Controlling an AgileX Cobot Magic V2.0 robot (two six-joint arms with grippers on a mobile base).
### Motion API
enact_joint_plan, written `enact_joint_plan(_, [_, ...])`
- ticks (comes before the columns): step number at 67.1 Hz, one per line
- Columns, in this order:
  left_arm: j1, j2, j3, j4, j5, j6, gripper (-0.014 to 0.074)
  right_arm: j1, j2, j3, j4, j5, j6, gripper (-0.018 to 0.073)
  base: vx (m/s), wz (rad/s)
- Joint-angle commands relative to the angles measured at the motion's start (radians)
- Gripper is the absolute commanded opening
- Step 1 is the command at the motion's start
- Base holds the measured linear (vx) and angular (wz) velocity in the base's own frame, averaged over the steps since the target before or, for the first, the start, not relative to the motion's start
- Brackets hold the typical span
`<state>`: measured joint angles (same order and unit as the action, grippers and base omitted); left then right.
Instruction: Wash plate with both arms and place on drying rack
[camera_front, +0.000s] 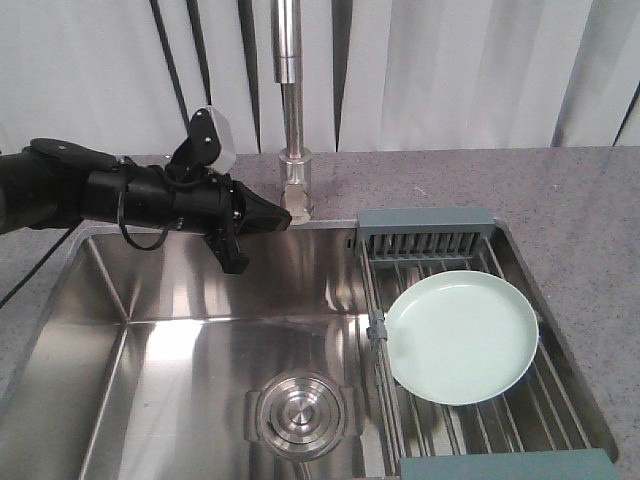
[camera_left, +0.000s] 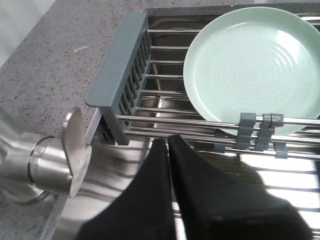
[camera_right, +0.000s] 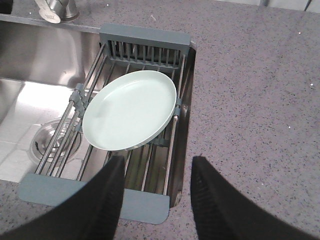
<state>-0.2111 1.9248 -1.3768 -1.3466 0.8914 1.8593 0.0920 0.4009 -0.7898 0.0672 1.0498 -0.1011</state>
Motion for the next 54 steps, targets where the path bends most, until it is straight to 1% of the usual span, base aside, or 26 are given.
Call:
enact_joint_plan(1, [-0.016,-0.025,-0.060,-0.090,0.011,0.030,-0.0008,-0.003,0.008,-0.026,-0.003,-0.060,-0.004,0.0319,0.00,0.00])
enact_joint_plan(15, [-0.030,0.058,-0.186,-0.093,0.025,-0.004,-0.0008,-0.003,0.008,-0.026,-0.003,-0.060,-0.004,0.0319,0.00,0.00])
enact_joint_plan(28, [-0.037,0.136,-0.309,-0.091,0.013,-0.027,-0.0008,-0.003,0.008,-0.026,-0.003,-0.060,-0.004,0.0319,0.00,0.00])
enact_joint_plan(42, [-0.037,0.159,-0.400,-0.079,-0.063,-0.029,-0.0008,-0.003,0.008,-0.026,-0.003,-0.060,-0.004,0.0319,0.00,0.00])
enact_joint_plan(54, [-0.036,0.162,-0.424,-0.081,-0.139,-0.026,-0.0008,-0.003,0.008,-0.026,-0.003,-0.060,-0.004,0.0319,0.00,0.00])
